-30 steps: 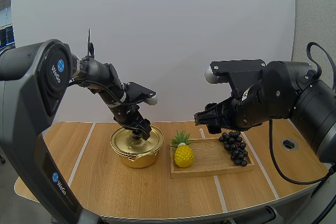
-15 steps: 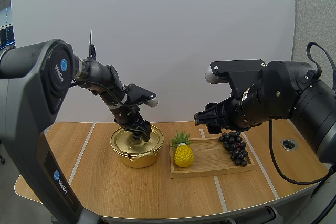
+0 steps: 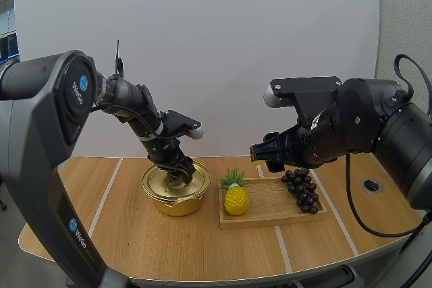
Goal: Open the pot, put the grape inside, and close it
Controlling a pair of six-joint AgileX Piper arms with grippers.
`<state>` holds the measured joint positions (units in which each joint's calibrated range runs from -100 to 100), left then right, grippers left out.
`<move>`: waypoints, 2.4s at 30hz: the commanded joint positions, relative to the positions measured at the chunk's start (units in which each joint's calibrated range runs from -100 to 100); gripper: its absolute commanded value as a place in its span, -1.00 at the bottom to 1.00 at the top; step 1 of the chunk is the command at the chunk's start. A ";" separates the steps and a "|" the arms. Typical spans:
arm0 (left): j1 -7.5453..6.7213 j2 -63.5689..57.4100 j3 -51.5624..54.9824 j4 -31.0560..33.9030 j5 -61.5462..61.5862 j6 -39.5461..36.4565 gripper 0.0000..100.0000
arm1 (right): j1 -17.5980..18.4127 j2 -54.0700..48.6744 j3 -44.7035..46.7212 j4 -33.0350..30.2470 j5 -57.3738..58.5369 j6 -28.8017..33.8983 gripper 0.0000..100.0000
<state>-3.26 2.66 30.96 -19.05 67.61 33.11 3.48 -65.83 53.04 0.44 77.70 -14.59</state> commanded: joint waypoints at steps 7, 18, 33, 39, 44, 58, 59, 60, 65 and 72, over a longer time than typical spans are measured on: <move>-0.15 -1.51 -0.22 0.68 1.94 -0.56 -1.00 | -0.22 -0.30 -0.41 0.07 -1.20 0.07 1.00; -0.15 -16.98 -12.16 0.68 9.82 -5.34 -1.00 | -0.22 -0.30 -0.41 0.07 -1.20 0.07 1.00; -0.15 -31.54 -37.92 6.88 7.25 -12.39 -1.00 | -0.22 -0.30 -0.41 -0.44 -3.17 0.07 1.00; -0.15 -31.64 -45.57 8.81 2.27 -15.66 -1.00 | -0.22 -0.30 -0.41 -1.14 -3.97 0.07 1.00; -0.15 -31.64 -48.46 9.03 -4.92 -15.75 -1.00 | -0.22 0.28 -0.41 -5.42 -5.16 3.01 1.00; -0.15 -31.79 -48.46 9.03 -31.83 -15.62 -1.00 | -2.50 17.65 -0.41 -13.10 -17.26 7.95 1.00; -0.15 -31.79 -48.46 9.03 -31.83 -15.62 -1.00 | -3.71 19.07 -0.41 -13.10 -19.01 7.52 1.00; -0.15 -31.79 -48.46 9.03 -31.83 -15.62 -1.00 | -4.84 20.36 -0.41 -13.10 -20.57 7.27 1.00; -0.15 -31.79 -48.46 9.03 -31.83 -15.62 -1.00 | -9.74 25.44 -0.41 -8.70 -26.22 -0.35 1.00; -0.15 -31.79 -48.46 9.03 -31.83 -15.62 -1.00 | -15.53 31.46 -0.41 9.42 -29.25 -19.97 1.00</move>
<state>-3.26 -28.73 -16.91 -10.06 38.49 18.24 -10.33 -35.75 53.04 4.34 51.08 -27.92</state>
